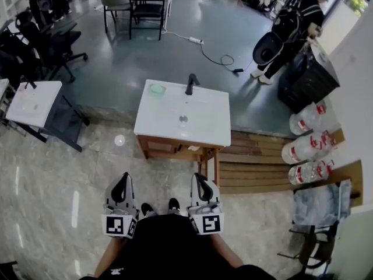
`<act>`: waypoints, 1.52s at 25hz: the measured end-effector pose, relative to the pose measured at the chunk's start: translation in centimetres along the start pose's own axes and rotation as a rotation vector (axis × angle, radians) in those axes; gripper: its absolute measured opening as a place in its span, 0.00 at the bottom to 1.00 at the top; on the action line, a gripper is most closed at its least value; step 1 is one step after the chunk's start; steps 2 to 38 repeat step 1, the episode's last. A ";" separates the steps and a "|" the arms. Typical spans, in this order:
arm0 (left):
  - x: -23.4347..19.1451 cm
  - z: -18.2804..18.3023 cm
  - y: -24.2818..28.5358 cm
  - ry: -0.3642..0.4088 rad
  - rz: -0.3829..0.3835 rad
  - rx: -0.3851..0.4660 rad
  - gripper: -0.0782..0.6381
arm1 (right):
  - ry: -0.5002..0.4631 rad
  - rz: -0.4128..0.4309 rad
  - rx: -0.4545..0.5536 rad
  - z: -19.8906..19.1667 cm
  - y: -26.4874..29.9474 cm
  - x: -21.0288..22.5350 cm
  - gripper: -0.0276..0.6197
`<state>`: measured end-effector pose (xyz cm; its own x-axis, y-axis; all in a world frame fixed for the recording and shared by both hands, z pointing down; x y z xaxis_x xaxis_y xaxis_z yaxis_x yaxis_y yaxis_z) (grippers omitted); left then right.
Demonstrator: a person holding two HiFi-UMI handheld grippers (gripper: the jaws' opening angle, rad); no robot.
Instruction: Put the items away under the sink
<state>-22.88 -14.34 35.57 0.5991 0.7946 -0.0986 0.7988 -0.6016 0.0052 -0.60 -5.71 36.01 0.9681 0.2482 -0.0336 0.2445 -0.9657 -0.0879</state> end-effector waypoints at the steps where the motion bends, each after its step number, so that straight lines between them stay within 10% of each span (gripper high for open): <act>1: 0.0 0.1 0.0 0.005 0.001 0.003 0.12 | 0.000 0.002 0.006 0.1 0.0 0.0 0.06; 38: 0.0 0.1 0.0 0.005 0.001 0.003 0.12 | 0.000 0.002 0.006 0.1 0.0 0.0 0.06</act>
Point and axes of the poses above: the fingertips, and each gripper's own axes: y forward along the fingers, x to its right, z out of its top, the point moved 3 cm from there along -y, backward along the fingers, and after that the axes turned 13 degrees about -z, right-handed, at the moved point
